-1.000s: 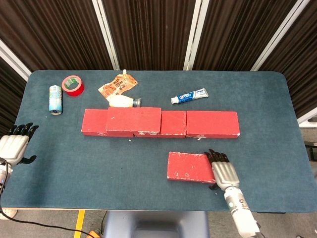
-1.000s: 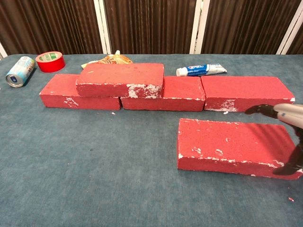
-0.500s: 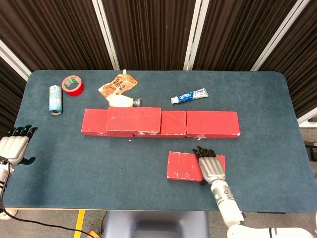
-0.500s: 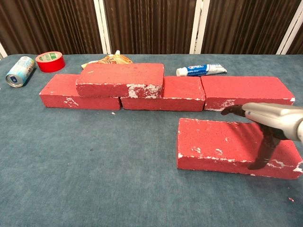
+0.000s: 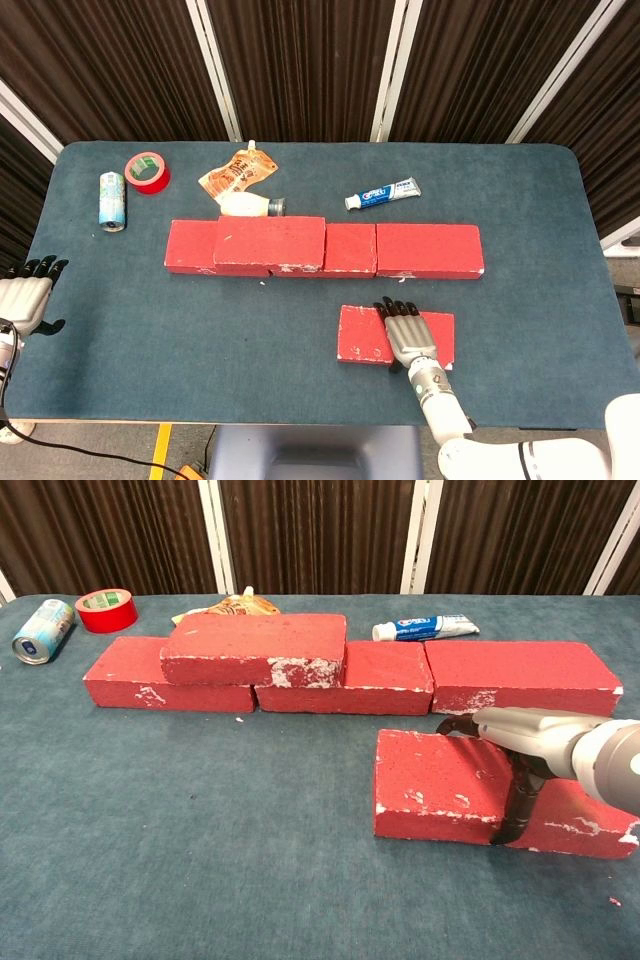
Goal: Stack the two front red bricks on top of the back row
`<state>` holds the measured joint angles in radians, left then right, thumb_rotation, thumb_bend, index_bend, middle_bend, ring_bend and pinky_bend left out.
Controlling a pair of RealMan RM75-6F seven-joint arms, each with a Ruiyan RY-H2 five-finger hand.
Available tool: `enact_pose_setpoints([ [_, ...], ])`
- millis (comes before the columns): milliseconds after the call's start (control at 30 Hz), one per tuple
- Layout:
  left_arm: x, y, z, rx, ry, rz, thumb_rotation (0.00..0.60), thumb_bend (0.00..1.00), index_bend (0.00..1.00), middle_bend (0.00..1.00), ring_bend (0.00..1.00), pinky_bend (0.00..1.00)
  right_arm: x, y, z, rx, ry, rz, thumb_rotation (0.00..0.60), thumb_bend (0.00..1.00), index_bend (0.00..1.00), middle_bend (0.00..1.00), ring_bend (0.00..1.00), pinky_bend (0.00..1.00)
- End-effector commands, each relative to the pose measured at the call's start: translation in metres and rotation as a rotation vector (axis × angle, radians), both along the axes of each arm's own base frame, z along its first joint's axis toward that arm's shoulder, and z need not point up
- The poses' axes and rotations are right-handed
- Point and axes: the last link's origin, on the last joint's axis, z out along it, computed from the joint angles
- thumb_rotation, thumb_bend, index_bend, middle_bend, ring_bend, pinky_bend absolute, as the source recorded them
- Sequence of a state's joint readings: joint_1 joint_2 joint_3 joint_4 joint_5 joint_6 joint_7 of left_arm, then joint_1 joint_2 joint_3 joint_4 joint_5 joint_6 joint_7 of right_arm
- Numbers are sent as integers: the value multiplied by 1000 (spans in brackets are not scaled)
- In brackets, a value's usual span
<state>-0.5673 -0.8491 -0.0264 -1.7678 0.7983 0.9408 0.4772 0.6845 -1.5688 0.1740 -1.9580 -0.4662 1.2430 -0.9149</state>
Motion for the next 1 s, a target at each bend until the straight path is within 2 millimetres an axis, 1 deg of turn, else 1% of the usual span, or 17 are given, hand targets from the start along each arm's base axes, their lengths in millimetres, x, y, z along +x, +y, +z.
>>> enact_pose_setpoints([
  [33,0,0,0,2,1,-1,600,257,0,0,0,19,0,1,-1,0,2,-3,600,0,41,123,70,0],
  [167,0,0,0,6,1,-4,600,256,0,0,0,19,-1,0,-3,-8,14,-4,600,0,59,222,174,0],
  [267,-2,-1,-1,3,2,3,600,255,0,0,0,19,-1,0,-3,-21,20,-1,600,1,73,276,250,0],
  [333,-2,-1,-2,1,4,9,600,255,0,0,0,19,0,0,-4,-30,20,4,600,36,85,308,309,0],
  [433,-2,0,-2,2,5,10,600,256,0,0,0,20,1,-1,-5,-45,15,15,600,137,105,341,366,0],
  [500,-1,0,-2,-1,8,11,600,257,0,0,0,20,2,-3,-4,-64,8,24,600,182,129,348,369,0],
  [667,-1,0,0,-6,3,24,600,260,0,0,0,20,4,-8,6,-90,-18,47,600,209,144,357,369,0],
  [833,-3,2,-2,-9,-12,35,600,261,0,0,0,20,7,-18,30,-112,-20,104,600,215,145,357,369,0],
  [933,-5,2,-5,-15,-10,39,600,261,0,0,0,20,10,-28,47,-139,-19,143,600,215,149,357,369,0],
  [1000,-6,3,-5,-13,-10,41,600,261,0,0,0,20,11,-39,58,-162,-10,164,600,215,150,357,370,0],
])
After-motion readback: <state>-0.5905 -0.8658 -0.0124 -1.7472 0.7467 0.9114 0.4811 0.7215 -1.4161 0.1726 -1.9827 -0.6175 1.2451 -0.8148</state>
